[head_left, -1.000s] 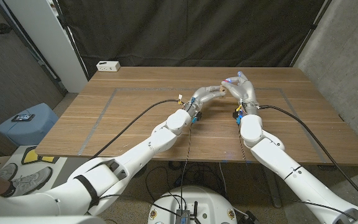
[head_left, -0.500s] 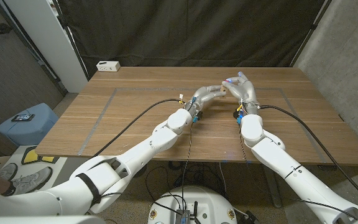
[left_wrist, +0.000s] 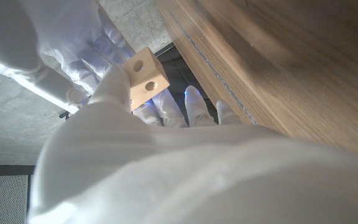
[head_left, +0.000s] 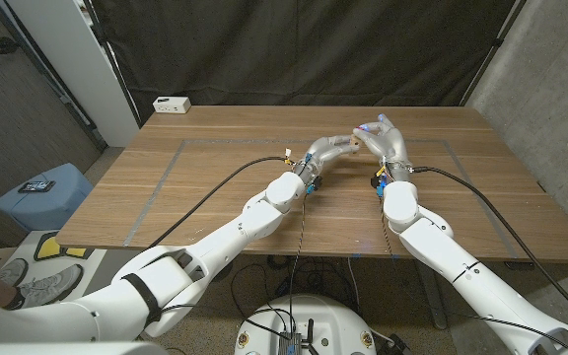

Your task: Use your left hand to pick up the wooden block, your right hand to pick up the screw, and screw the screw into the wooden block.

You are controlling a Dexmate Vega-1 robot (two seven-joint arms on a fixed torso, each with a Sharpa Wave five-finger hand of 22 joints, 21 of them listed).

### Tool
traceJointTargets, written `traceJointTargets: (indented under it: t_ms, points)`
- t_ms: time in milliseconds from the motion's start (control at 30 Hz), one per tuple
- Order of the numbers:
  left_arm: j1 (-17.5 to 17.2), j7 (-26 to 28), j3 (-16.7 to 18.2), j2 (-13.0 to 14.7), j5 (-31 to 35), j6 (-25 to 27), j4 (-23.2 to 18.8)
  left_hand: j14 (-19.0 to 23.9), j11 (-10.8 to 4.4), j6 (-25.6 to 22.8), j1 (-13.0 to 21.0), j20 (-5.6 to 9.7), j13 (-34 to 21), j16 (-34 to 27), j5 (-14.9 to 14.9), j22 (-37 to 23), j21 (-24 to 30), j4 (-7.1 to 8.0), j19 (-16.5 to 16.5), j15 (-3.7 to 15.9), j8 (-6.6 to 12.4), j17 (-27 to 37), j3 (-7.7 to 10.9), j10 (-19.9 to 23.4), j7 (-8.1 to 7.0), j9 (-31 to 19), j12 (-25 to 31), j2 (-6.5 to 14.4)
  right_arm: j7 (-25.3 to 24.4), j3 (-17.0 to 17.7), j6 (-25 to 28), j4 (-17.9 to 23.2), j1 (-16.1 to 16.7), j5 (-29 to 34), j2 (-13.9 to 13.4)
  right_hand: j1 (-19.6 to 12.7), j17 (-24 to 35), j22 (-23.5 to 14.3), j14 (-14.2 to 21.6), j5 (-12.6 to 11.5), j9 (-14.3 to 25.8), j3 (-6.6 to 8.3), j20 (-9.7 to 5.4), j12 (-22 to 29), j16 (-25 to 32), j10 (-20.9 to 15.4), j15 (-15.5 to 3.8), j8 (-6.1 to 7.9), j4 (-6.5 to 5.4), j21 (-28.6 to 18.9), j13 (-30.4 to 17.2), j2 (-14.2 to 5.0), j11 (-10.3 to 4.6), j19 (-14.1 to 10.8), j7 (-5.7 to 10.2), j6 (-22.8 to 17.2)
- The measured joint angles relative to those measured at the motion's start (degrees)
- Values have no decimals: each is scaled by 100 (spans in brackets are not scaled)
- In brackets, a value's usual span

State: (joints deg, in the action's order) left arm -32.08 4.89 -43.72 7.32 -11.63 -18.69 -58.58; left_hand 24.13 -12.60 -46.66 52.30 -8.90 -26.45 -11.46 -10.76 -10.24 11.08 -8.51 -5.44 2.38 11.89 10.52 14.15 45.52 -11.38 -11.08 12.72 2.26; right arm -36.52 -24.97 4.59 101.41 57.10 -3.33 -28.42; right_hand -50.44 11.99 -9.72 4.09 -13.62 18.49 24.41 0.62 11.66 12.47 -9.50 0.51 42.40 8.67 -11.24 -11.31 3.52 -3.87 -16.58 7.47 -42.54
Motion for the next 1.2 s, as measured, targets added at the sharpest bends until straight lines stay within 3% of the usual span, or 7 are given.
traceJointTargets:
  t_ms: [1200]
  points:
    - [-73, 60, -1, 20, -8, 68, -135, -21, 0, 41, 62, 0, 5, 0, 0, 0, 0, -24, 0, 21, -28, -13, 24, 0, 0, 0, -23, 62, 41, 23, -23, 67, 79, -27, -59, 120, 0, 0, -1, -52, -96, -102, 0, -22, 0, 86, 42, -75, -70, 23, 0, -61, 147, 0, 11, 276]
